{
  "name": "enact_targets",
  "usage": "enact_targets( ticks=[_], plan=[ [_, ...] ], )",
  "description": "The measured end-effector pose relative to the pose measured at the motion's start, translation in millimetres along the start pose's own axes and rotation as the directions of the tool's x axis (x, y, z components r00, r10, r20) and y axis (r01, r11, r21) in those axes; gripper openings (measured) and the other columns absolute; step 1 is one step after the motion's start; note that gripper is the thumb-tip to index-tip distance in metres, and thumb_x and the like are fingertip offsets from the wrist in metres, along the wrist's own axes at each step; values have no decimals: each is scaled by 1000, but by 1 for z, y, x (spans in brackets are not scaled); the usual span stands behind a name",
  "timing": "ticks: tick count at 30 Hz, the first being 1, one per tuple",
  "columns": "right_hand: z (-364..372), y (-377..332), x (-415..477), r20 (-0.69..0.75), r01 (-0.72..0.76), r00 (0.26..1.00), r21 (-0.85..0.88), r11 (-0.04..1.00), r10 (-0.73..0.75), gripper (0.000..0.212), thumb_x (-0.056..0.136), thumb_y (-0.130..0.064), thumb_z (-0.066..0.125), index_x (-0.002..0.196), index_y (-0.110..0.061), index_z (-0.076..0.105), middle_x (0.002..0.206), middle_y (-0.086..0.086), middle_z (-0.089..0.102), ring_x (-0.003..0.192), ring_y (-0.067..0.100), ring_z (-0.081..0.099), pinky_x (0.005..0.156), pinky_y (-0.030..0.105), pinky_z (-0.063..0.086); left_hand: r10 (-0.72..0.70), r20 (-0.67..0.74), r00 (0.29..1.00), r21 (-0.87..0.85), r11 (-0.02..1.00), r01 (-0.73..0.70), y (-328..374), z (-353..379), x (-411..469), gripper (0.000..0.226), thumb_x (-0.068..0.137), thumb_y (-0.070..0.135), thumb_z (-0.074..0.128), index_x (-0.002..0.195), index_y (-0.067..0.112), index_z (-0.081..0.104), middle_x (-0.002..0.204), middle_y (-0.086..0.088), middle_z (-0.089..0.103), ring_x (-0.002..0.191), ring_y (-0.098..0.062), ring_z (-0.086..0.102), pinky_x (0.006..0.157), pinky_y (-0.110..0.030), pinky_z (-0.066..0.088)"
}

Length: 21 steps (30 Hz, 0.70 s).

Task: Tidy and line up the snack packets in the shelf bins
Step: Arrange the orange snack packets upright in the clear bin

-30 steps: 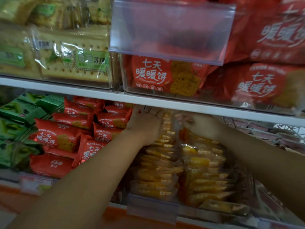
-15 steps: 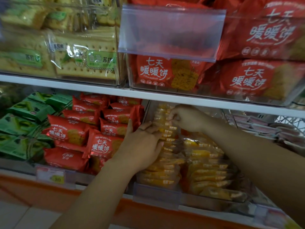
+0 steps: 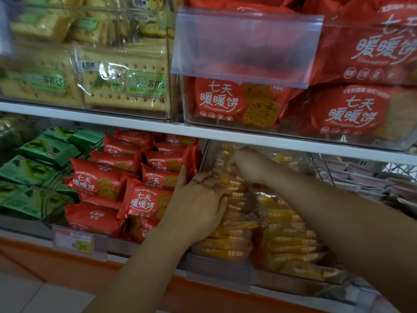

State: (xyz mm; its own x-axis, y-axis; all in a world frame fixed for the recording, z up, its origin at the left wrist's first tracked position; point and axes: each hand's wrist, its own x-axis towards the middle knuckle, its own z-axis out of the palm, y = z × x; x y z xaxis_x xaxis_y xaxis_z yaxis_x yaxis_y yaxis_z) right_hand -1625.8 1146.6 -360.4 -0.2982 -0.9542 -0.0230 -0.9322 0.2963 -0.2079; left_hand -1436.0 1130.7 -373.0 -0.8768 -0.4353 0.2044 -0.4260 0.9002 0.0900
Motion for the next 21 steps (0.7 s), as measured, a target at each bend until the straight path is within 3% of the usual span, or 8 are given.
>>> enact_targets(
  ticks=[3, 7, 11, 13, 15, 18, 21],
  plan=[
    [-1, 11, -5, -60, 18, 998, 84, 996, -13, 18, 93, -21, 54, 99, -18, 70, 108, -1, 69, 98, 14, 62, 93, 32, 47, -8, -4, 1000, -10, 1000, 8, 0, 0, 1, 59, 88, 45, 15, 133, 33, 52, 144, 12, 44, 138, -10, 27, 115, -52, -1],
    [-9, 18, -13, -41, -22, 998, 353, 935, 39, 19, 97, -16, 48, 97, -15, 67, 91, -2, 67, 74, 3, 62, 71, 14, 49, -7, 7, 1000, -15, 1000, 7, -2, 2, 2, 54, 90, 45, 19, 131, 34, 53, 144, 12, 44, 137, -11, 27, 116, -53, 1],
    [4, 9, -7, 30, 55, 998, 167, 984, -61, 20, 95, -18, 53, 101, -13, 71, 103, -6, 68, 93, 7, 59, 82, 20, 41, -13, 28, 1000, 12, 1000, 12, -2, 2, 2, 41, 99, 43, 29, 133, 35, 49, 145, 15, 40, 138, -9, 22, 116, -52, -1],
    [0, 9, -6, 131, 41, 989, 165, 986, -63, 21, 96, -22, 51, 90, -16, 70, 93, -5, 68, 87, 8, 58, 82, 25, 43, -14, 30, 999, 13, 1000, 14, -1, 2, 2, 42, 99, 43, 26, 134, 35, 49, 145, 15, 40, 138, -9, 22, 116, -51, -2],
    [-10, 11, -9, 119, 5, 992, 244, 970, -35, 25, 98, -28, 45, 86, -16, 64, 79, -7, 61, 75, 8, 55, 79, 31, 45, -8, 25, 1000, 7, 1000, 8, -2, 1, 1, 47, 96, 45, 21, 133, 35, 50, 145, 15, 41, 138, -9, 23, 116, -51, -1],
    [-20, 22, -14, -111, -20, 992, 353, 936, 63, 22, 99, -22, 45, 110, -11, 60, 93, -7, 59, 87, 7, 53, 78, 17, 40, -3, 22, 1000, 7, 1000, 3, -3, 2, 1, 46, 96, 44, 24, 132, 35, 51, 144, 14, 41, 138, -9, 24, 115, -51, 0],
    [-18, 27, -15, -87, 35, 996, 271, 962, -12, 12, 92, -8, 55, 98, -4, 65, 90, -8, 58, 92, 7, 51, 75, 6, 39, -7, 20, 1000, 3, 1000, 7, -2, 2, 2, 50, 93, 45, 20, 131, 35, 52, 143, 15, 43, 137, -9, 25, 115, -52, 1]
  ],
)
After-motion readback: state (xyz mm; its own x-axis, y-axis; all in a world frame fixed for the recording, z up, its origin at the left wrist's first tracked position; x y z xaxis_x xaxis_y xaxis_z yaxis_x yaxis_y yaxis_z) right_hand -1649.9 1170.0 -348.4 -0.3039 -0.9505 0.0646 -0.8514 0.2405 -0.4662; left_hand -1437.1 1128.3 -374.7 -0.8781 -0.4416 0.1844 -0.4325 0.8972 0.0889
